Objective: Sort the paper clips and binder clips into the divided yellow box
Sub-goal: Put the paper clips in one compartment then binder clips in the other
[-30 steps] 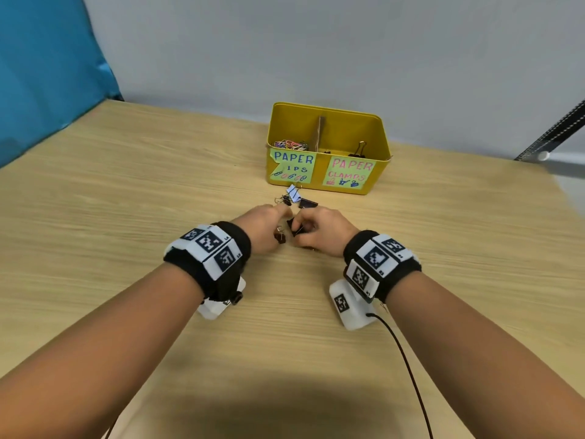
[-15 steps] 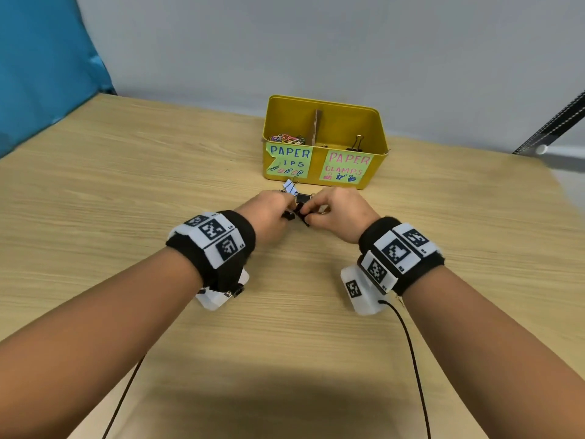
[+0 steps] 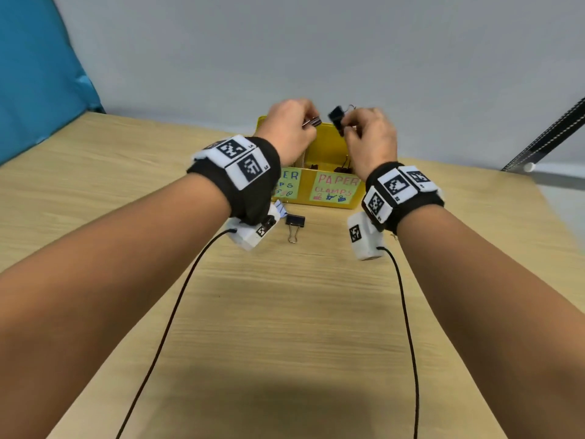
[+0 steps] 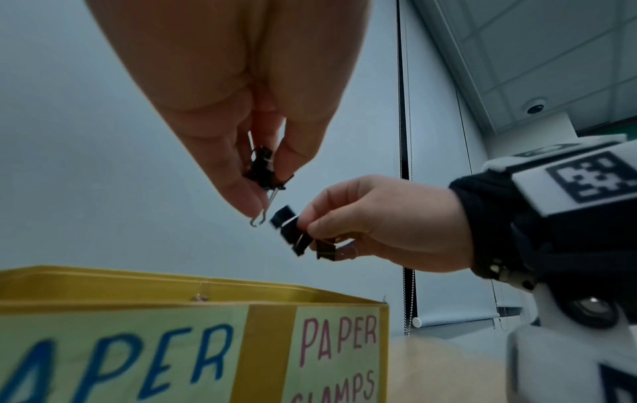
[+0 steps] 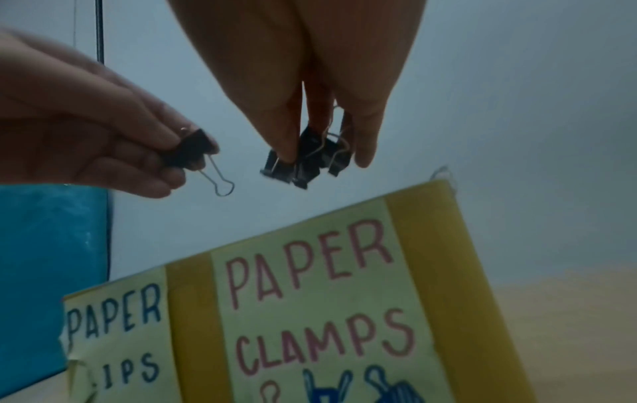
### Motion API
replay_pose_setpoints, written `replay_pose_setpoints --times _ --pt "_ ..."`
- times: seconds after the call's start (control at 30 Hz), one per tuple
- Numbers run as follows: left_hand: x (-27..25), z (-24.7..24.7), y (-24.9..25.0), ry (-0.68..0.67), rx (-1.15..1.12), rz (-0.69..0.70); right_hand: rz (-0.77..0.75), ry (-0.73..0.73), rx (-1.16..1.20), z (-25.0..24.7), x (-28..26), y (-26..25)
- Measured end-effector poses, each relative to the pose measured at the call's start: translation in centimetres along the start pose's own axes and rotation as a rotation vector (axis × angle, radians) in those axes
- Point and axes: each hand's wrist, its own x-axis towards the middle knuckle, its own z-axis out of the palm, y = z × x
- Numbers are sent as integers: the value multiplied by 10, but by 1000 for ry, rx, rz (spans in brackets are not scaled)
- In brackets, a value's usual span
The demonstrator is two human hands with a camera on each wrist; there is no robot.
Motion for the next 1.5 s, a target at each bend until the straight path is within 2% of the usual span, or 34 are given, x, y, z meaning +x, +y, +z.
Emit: replay_pose_setpoints --times 0.07,0.13,0.2,0.27,0.3,0.37,0.43,0.53,0.57,0.63,0.7,0.73,0.77,0.9,0.97,1.03,1.13,1.27,1.43,1.5 --pt "13 7 4 -21 25 20 -13 -104 -35 4 3 6" --pt "22 18 6 -58 34 36 -7 -128 -31 6 2 11" --pt "27 28 6 -134 55 48 23 -52 1 6 -3 17" --pt "30 34 1 -219 170 46 49 56 12 6 -14 20" --pt "29 34 -3 -229 234 41 38 107 3 7 -21 23" --pt "19 31 -11 -137 264 45 -47 144 8 9 -35 26" --pt "1 28 -22 -15 195 71 -190 49 22 12 -50 27" --pt "-31 26 -47 -64 176 127 -325 -242 -112 23 -67 24" --pt "-40 26 -53 -67 208 178 -326 -362 -185 27 -71 22" --pt "-53 26 -56 36 329 310 -275 -572 -304 37 -76 16" --pt "-62 28 -54 115 364 404 -210 -688 -345 45 -80 11" --pt "-65 30 -53 97 354 424 -184 -720 -347 48 -81 8" --pt "-67 31 -53 34 328 382 -157 -741 -347 52 -82 6" --pt "-69 37 -72 -246 302 -57 -74 -699 -275 62 -82 1" --pt "-72 38 -80 -320 343 -177 -109 -722 -297 69 -83 -5" --pt "-75 38 -86 -395 395 -239 -159 -791 -410 76 -84 -12" --pt "-75 37 -92 -438 414 -281 -173 -841 -506 85 -84 -21" --pt "-80 38 -97 -468 438 -279 -163 -867 -410 90 -83 -29" --pt "-99 33 -107 -706 521 -217 -240 -915 -306 70 -86 -14" --pt "-118 24 -110 -750 518 -183 -164 -976 -256 58 -87 -4"
